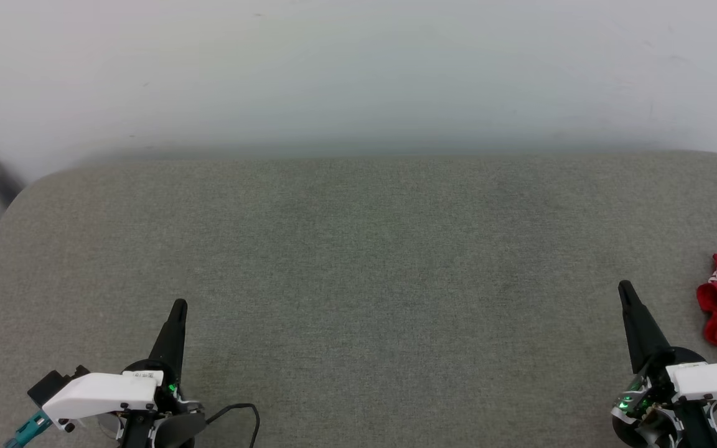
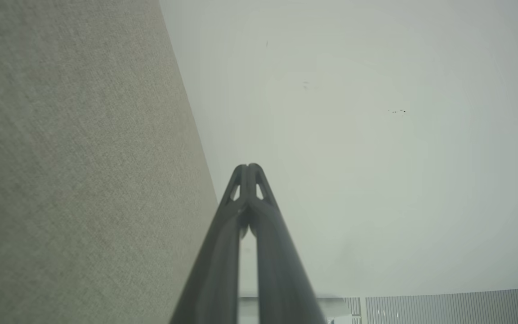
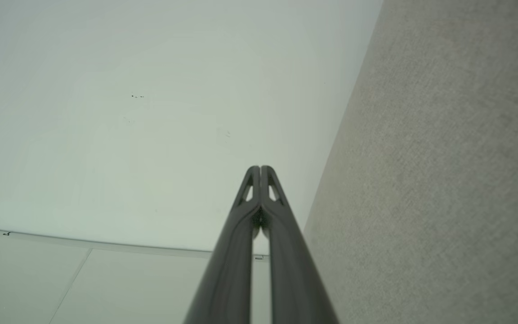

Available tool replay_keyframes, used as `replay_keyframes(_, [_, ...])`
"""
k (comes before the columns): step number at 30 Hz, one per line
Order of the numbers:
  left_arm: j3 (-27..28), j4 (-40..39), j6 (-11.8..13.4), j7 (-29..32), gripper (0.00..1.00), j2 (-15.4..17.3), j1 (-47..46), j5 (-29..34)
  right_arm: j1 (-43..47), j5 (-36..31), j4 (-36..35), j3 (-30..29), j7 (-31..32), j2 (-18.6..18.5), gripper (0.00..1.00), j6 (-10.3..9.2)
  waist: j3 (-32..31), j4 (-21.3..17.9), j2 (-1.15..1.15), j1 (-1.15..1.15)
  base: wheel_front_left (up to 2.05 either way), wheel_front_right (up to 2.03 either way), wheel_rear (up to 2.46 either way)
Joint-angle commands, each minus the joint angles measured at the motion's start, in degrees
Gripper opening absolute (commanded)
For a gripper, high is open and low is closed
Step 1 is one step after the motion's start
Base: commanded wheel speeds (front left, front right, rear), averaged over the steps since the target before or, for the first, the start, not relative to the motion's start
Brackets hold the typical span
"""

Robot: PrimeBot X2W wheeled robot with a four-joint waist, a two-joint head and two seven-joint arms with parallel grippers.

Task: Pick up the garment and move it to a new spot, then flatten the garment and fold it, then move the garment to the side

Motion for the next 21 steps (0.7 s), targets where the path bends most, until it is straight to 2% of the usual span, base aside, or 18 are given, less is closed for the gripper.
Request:
replay_keyframes(1, [0.45, 0.08, -0.43, 0.23, 0.0, -0.27, -0.97, -0.83, -0.99, 0.99, 0.16, -0.15, 0.12, 0.0, 0.0, 0.0, 0.03, 0.02, 0.0, 0.0, 0.0, 0.0, 0.0])
replay_keyframes(14, [2.22, 0.61, -1.74, 1.69, 0.0, -1.38, -1.32, -4.54, -2.03, 6.03, 1.58, -0.46, 0.32, 0.12, 0.0, 0.0, 0.4, 0.23, 0.0, 0.0, 0.0, 0.0, 0.0])
replay_keyframes(21, [2.19, 0.57, -1.67, 1.66, 0.0, -1.38, -1.31, -4.22, -1.88, 5.69, 1.53, -0.51, 0.31, 0.2, 0.0, 0.0, 0.4, 0.24, 0.0, 0.0, 0.0, 0.0, 0.0])
